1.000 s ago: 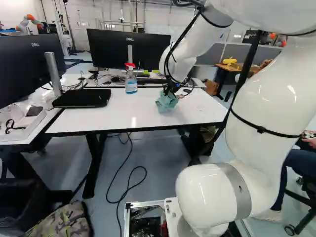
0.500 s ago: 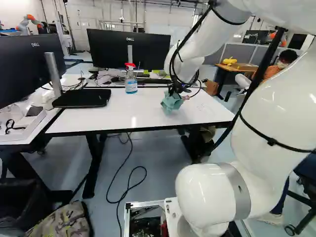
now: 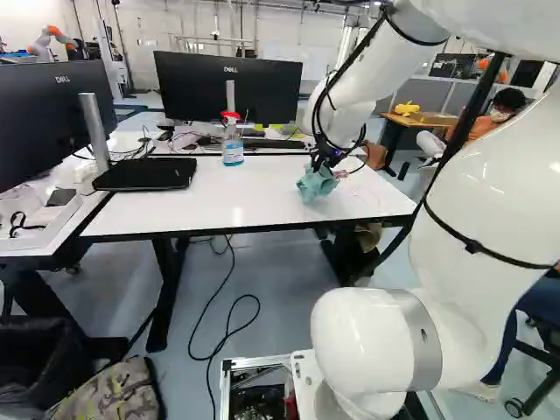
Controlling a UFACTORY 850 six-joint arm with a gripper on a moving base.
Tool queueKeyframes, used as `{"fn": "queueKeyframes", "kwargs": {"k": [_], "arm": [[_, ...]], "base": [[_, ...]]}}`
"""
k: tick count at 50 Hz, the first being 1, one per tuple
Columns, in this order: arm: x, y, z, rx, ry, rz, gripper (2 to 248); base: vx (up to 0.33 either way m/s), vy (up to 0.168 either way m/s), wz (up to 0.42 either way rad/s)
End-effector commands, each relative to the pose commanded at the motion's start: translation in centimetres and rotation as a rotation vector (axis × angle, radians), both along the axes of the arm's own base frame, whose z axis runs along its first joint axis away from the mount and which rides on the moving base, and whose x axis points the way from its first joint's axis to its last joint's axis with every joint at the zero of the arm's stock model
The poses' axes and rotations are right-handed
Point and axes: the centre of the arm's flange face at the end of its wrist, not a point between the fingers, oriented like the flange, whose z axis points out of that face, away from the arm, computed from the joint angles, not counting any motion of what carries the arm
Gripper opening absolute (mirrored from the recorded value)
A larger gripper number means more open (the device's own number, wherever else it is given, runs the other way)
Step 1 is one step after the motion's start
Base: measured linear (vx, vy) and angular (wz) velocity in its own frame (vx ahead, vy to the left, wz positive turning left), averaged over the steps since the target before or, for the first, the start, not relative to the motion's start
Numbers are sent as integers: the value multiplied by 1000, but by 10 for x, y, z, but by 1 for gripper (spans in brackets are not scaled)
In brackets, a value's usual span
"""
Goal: Clean the table with the green towel
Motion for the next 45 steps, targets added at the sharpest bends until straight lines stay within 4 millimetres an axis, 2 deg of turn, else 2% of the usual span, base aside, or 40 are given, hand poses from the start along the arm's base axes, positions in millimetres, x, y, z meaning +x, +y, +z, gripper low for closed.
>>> {"fn": "queueKeyframes", "kwargs": {"k": [24,45], "arm": [[8,-40,-2,6,33,-82,43],[24,-77,-1,2,11,-146,43]], "base": [[0,0,0],[0,0,0]]}}
